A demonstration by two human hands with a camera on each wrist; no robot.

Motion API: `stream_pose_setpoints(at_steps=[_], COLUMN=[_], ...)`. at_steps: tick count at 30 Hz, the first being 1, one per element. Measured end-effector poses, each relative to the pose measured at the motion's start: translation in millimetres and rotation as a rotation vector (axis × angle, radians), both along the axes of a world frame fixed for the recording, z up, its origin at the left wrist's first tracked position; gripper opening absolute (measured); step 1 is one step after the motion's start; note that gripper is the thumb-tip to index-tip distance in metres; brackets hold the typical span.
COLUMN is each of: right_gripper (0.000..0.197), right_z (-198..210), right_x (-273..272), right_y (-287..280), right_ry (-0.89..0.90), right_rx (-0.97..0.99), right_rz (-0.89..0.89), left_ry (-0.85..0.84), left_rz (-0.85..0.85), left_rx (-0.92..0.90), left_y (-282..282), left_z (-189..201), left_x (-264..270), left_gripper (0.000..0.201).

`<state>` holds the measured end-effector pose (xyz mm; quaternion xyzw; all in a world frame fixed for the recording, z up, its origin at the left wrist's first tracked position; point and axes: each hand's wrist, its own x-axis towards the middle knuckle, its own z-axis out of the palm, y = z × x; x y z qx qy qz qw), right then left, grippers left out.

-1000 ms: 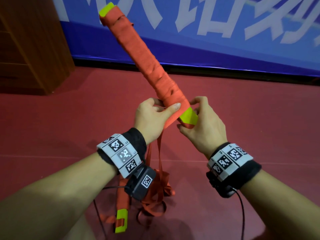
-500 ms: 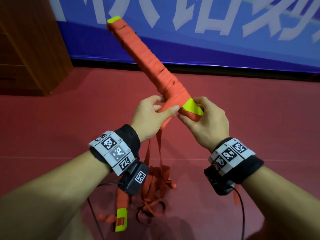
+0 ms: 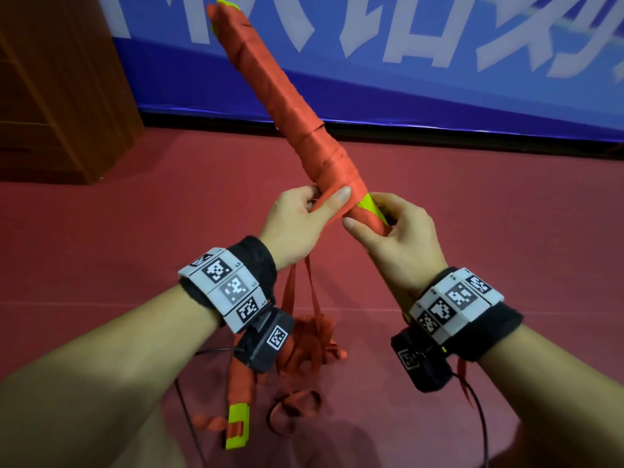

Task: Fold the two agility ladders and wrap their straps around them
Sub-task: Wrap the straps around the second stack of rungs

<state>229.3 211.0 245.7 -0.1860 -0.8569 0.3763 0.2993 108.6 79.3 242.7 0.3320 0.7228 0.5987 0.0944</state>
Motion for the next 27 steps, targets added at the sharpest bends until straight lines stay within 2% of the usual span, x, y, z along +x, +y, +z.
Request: stream_pose_setpoints(at_steps=[4,6,9,12,15,16,19,20,24,27], right_gripper=[0.040,0.042,0.050,0.053,0.049,0.049,0.049,0.049,0.049,0.041], right_z=[1,-1,-3,-2,0,0,0,-1,-3,-3], right_x=[0,-1,-2,-1,1,1,1,0,-2,-2], right_y=[1,3,6,9,13,14,14,13,12,10], right_ry=[0.024,0.017,0.002,-0.015,-0.042,-0.050,-0.071,-0.078,-0.062,-0.039], right_rx=[-0.023,-0.008,0.056,0.159,0.229,0.230,0.211,0.208,0.106,-0.022], right_rz=[0.016,0.002,-0.029,-0.070,-0.100,-0.106,-0.112,-0.112,-0.080,-0.029], left_ry=[0.003,0.032,0.031,0.031,0.001,-0.010,-0.004,-0.007,-0.096,-0.120], left_rz=[-0.007,0.004,-0.001,-0.055,-0.108,-0.129,-0.177,-0.182,-0.170,-0.140], left_rx=[0.019,0.007,-0.011,-0.060,-0.020,0.025,0.144,0.159,0.077,-0.005], left_y=[-2,-2,-4,-4,-6,-7,-7,-7,-3,-5], left_z=[4,3,4,2,3,4,14,16,6,-2], left_x=[1,-2,-1,-5,-4,-3,8,11,13,4], left_gripper=[0.055,0.056,0.065,0.062,0.081,0.076,0.036,0.031,0.035,0.034])
